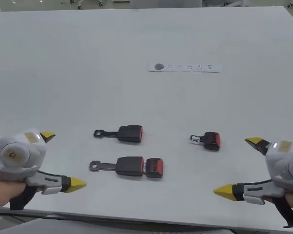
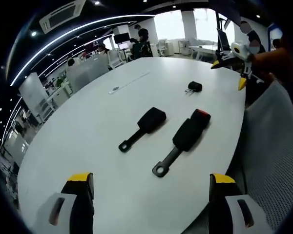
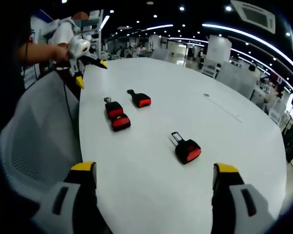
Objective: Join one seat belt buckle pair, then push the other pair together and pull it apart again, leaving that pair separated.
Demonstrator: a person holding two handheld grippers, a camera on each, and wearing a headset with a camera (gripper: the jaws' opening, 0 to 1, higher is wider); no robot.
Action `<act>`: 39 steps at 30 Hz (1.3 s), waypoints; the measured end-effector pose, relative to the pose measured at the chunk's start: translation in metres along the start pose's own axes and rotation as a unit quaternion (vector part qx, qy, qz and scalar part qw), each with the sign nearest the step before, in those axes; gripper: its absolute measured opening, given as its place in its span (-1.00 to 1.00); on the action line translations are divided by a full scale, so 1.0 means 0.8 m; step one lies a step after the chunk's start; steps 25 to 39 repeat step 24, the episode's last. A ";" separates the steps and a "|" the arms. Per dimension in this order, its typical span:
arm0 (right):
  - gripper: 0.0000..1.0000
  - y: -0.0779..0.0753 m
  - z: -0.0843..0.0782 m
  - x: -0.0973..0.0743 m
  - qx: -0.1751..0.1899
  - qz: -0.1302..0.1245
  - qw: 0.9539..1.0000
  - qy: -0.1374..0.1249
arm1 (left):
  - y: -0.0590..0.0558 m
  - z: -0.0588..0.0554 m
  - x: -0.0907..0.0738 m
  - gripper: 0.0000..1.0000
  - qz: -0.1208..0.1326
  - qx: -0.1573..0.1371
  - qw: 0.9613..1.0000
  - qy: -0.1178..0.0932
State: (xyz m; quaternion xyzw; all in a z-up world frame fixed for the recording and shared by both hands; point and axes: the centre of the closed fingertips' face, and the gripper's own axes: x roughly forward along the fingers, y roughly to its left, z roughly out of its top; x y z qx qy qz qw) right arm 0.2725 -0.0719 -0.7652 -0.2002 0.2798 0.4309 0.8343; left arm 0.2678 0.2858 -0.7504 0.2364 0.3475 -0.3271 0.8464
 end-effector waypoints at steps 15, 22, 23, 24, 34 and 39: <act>1.00 0.004 -0.001 0.005 0.024 -0.003 1.000 -0.006 | 0.001 -0.002 -0.009 1.00 0.001 -0.029 0.999 -0.014; 0.99 0.002 0.007 0.005 0.043 -0.012 0.999 -0.015 | -0.002 -0.002 -0.013 1.00 0.004 -0.037 0.999 -0.023; 0.96 0.001 0.009 0.004 0.045 -0.012 0.999 -0.018 | -0.002 -0.002 -0.014 1.00 0.004 -0.038 0.999 -0.024; 0.95 -0.002 0.012 0.004 0.052 -0.015 0.998 -0.021 | -0.002 -0.003 -0.014 1.00 0.005 -0.039 0.999 -0.023; 0.95 -0.002 0.012 0.004 0.052 -0.015 0.998 -0.021 | -0.002 -0.003 -0.014 1.00 0.005 -0.039 0.999 -0.023; 0.95 -0.002 0.012 0.004 0.052 -0.015 0.998 -0.021 | -0.002 -0.003 -0.014 1.00 0.005 -0.039 0.999 -0.023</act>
